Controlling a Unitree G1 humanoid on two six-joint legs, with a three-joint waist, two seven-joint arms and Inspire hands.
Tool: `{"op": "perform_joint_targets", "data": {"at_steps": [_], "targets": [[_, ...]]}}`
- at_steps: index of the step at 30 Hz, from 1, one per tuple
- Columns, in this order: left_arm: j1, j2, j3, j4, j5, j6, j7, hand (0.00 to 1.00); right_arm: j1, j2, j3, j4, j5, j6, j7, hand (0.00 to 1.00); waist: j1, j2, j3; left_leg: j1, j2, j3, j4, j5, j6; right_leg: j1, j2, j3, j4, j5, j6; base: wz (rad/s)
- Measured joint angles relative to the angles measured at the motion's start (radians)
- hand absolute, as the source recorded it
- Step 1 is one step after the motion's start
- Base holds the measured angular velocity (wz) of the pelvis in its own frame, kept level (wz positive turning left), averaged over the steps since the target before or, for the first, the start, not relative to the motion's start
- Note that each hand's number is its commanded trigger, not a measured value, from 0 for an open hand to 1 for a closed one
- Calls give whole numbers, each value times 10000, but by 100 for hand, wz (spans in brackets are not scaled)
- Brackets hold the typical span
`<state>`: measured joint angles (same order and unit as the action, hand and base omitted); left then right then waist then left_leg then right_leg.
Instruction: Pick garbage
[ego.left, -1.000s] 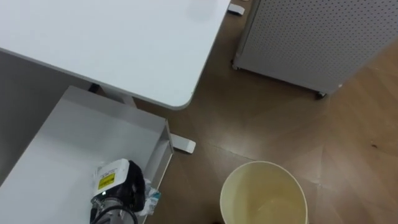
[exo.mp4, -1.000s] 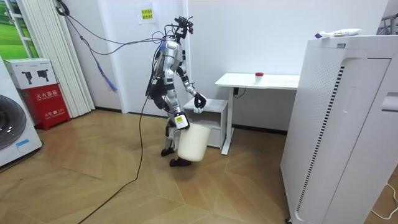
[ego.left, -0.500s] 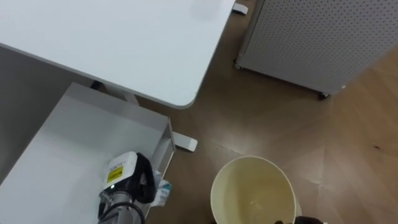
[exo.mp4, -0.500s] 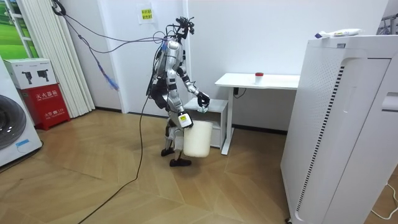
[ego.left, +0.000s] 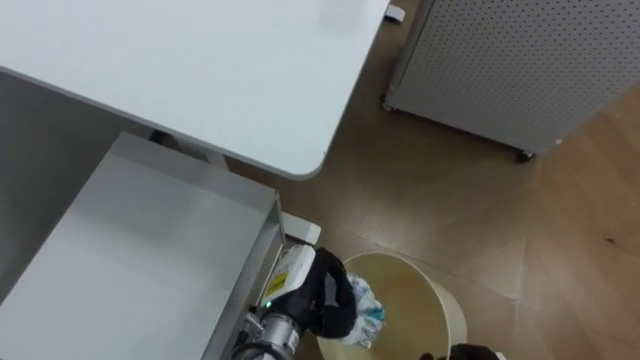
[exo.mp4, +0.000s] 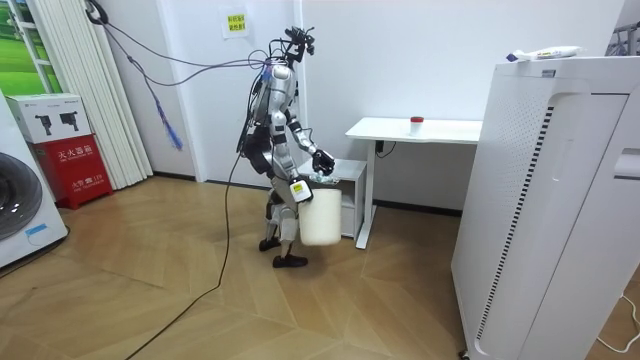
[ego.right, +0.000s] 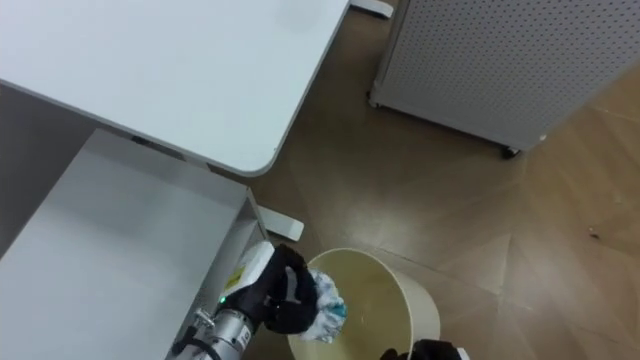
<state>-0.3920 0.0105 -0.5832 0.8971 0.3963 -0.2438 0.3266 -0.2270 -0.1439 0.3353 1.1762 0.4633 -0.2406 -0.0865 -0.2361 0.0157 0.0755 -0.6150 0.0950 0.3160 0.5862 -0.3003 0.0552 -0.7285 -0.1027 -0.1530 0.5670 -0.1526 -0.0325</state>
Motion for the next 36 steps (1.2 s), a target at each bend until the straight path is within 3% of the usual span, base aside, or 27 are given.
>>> {"op": "perform_joint_targets", "data": {"at_steps": [1,2,4,7,28,33,36], "targets": [[30,-3,-93,-3,0,-8,-94,99,1,7,24,4,0,-10,16,100,-7,-17,-11,7,-7,2,6,0,0,0,-6,9,24,-2,4,0],[73,-7,-256,-4,8,-19,-260,77,0,17,94,-4,-15,-34,37,100,-9,-58,-37,11,-11,3,11,0,0,5,-9,12,25,-3,6,0],[107,-6,-455,-3,5,-21,-470,0,2,41,231,6,-28,-80,97,100,-10,-132,-83,16,-9,4,25,1,2,19,-9,8,26,-3,5,0],[189,-6,-652,-3,-12,-39,-845,0,16,54,376,59,-28,-89,335,100,-20,-205,-127,212,-7,2,23,5,10,231,-12,8,3,-3,7,0],[278,120,-871,-22,3,-69,-1600,0,-22,-2,671,456,51,-107,1024,100,-5,-147,-137,755,35,-13,-171,49,81,919,-2,-159,-343,186,42,0],[464,194,-860,-389,86,-74,-1876,0,127,-79,541,667,32,-114,1355,100,4,61,-219,1441,-20,22,-457,55,69,1550,-2,-153,-554,146,96,0],[519,218,-848,-717,85,-79,-2042,0,229,-139,301,783,30,-96,1542,100,1,179,-213,2002,-61,90,-710,62,55,2048,10,-121,-724,127,129,-3]]}}
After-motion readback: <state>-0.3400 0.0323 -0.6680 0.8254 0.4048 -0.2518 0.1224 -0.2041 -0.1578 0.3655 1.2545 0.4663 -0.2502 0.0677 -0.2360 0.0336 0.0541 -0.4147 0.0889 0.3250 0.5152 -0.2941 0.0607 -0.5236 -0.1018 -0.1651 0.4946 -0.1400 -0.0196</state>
